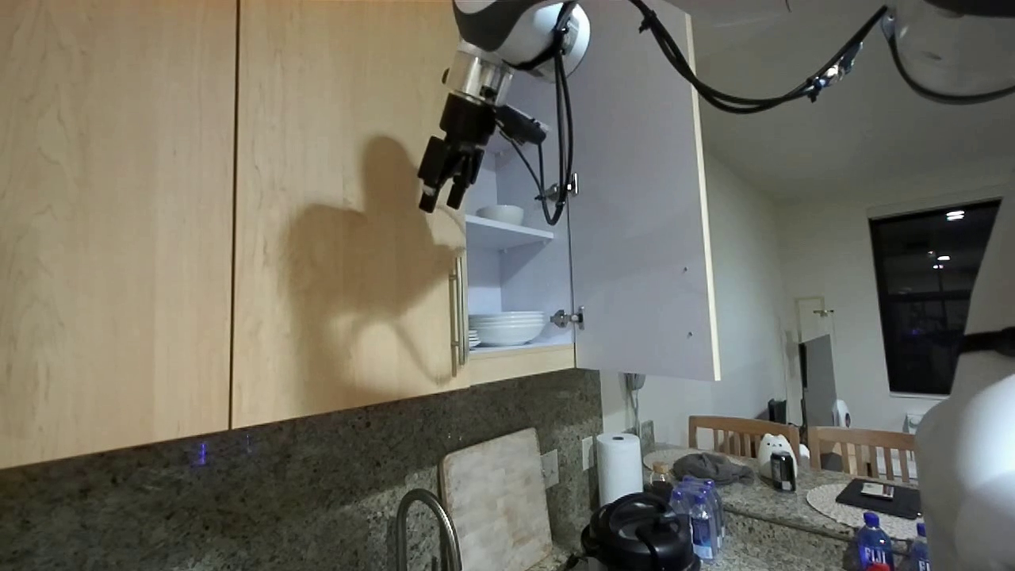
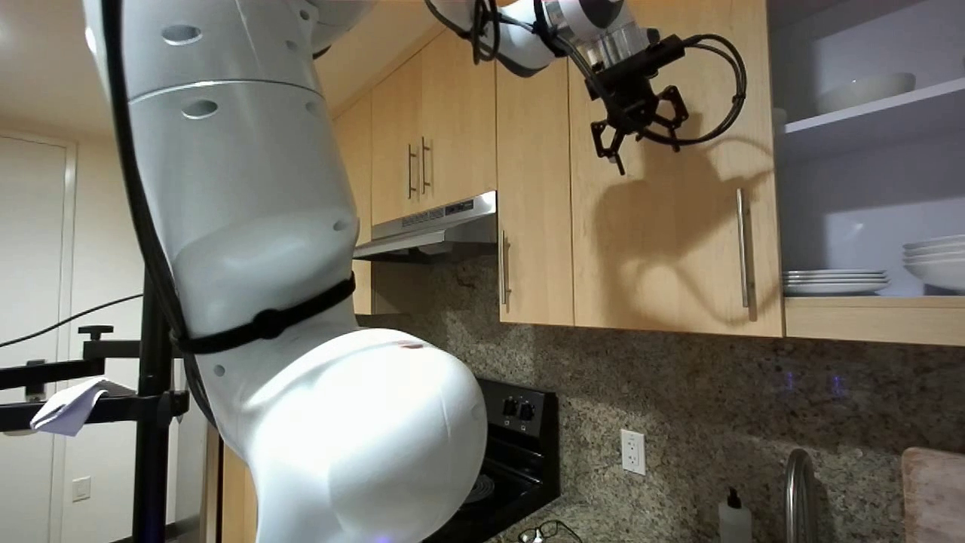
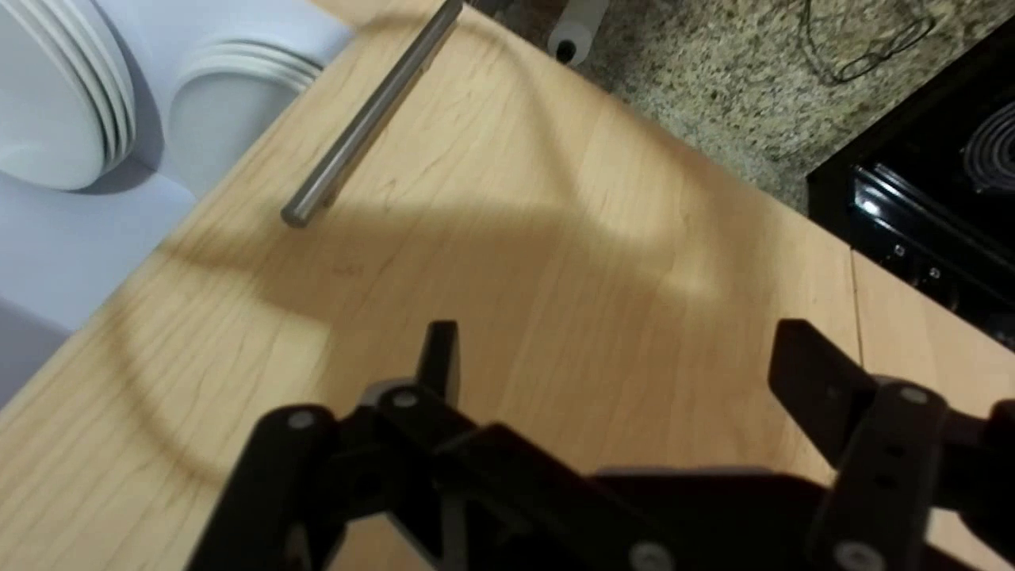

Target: Close the left door on the open upper cabinet

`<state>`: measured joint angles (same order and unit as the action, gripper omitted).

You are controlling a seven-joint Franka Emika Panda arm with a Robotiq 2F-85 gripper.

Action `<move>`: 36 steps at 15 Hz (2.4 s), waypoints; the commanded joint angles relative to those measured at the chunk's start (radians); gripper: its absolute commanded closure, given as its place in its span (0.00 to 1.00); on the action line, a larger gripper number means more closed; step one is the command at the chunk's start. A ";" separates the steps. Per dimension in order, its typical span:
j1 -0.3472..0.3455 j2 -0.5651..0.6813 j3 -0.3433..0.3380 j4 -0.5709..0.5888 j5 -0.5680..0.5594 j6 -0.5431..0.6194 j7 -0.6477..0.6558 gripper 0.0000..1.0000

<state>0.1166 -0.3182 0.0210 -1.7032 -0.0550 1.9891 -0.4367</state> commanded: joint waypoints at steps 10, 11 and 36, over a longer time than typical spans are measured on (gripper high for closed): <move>-0.044 -0.096 -0.055 -0.397 0.089 -0.184 0.179 0.00; -0.049 -0.101 -0.059 -0.430 0.103 -0.186 0.201 0.00; -0.187 -0.588 -0.061 -0.852 0.087 -0.187 0.460 0.00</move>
<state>-0.0744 -0.9077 -0.0373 -2.5587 0.0343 1.8054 0.0211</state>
